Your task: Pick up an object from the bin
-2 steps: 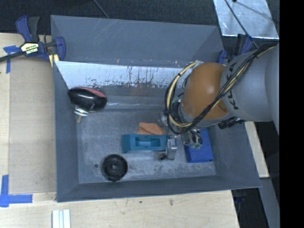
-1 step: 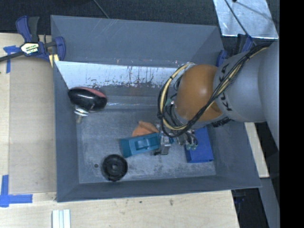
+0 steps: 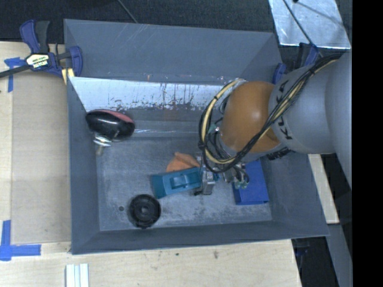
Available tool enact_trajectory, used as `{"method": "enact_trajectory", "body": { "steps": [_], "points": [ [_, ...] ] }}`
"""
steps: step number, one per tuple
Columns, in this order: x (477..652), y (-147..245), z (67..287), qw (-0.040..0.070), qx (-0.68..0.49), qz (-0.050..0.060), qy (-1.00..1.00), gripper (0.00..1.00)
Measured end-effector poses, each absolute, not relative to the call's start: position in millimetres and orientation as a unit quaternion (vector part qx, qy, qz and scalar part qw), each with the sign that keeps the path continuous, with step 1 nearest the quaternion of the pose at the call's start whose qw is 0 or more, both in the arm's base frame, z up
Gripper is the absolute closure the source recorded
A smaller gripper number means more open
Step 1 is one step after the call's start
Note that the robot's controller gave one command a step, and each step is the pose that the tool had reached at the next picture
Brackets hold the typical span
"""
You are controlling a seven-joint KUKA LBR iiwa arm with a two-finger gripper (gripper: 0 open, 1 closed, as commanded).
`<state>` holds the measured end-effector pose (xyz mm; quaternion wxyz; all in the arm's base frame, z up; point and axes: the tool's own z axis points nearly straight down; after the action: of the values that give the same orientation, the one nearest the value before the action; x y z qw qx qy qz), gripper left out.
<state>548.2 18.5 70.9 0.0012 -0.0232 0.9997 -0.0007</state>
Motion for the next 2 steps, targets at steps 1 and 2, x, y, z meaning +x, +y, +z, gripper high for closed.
{"method": "enact_trajectory", "body": {
  "steps": [1, 2],
  "points": [
    [576.3, 31.8, 196.1, -0.001, -0.018, -0.001, 1.0, 1.0],
    [576.2, 31.8, 195.9, -0.001, -0.018, -0.001, 1.0, 1.0]
  ]
}}
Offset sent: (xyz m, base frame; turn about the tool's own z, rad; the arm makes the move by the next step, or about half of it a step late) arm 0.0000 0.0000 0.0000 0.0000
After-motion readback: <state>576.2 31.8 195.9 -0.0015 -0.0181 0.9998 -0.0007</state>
